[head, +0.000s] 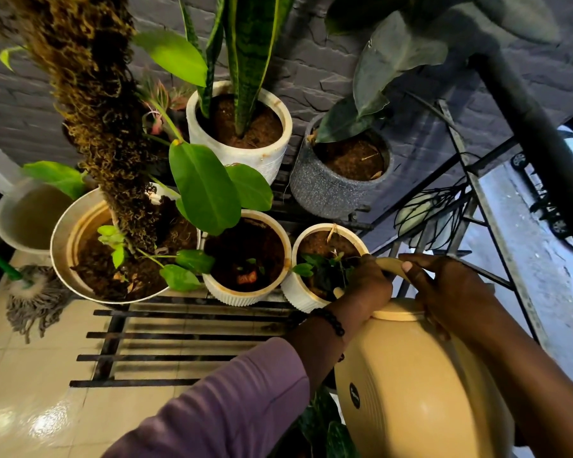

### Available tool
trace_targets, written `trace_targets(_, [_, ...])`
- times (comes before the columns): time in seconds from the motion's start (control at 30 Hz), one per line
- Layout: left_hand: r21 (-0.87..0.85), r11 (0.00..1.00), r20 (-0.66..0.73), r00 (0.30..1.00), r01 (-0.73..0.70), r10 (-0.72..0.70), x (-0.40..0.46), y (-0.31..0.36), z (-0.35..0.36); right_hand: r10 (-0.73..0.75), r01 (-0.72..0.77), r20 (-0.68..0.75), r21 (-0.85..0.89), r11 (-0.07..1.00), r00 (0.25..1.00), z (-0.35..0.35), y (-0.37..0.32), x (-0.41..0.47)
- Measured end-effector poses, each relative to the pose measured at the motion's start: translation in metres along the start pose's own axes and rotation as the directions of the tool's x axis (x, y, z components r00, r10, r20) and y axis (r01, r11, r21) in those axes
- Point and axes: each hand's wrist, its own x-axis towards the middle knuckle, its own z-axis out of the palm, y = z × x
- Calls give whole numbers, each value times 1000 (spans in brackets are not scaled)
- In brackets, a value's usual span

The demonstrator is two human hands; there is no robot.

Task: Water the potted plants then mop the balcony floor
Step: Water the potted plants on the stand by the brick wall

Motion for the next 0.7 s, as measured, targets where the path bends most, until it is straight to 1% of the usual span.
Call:
trace_targets(0.13, [22, 999, -13, 999, -41, 41, -2, 8, -2, -7, 8, -48, 9, 1000, 999, -6, -2, -3])
trace_targets(0.2, [51, 995, -39, 995, -88, 90, -5, 14, -4, -16, 20, -89, 36, 999, 996, -10, -2, -7])
trace_targets(0.27, [83, 985, -90, 983, -154, 162, -9, 23, -7, -41, 53, -160, 73, 996, 986, -13, -1, -13])
trace_targets(0.37, [122, 953, -190, 936, -277, 297, -18, 41, -10, -102, 146, -309, 124, 981, 946, -17, 2, -27])
trace_targets(0.43, [157, 917, -220, 892, -367, 395, -24, 55, -12, -125, 207, -415, 158, 965, 901, -20, 3, -37])
trace_targets(0.53, [208, 851, -240, 818, -482, 522, -29, 78, -13, -110, 239, -522, 187, 953, 846, -24, 3, -43])
trace_targets(0.57, [211, 833, -233, 801, -511, 551, -29, 85, -13, -106, 244, -546, 187, 952, 831, -27, 3, -42])
trace_targets(0.63, [204, 821, -220, 792, -534, 570, -28, 99, -11, -113, 252, -574, 169, 953, 811, -36, 2, -38])
trace_targets(0.7, [183, 817, -236, 783, -546, 576, -24, 112, -9, -149, 269, -585, 123, 955, 797, -49, 3, -29])
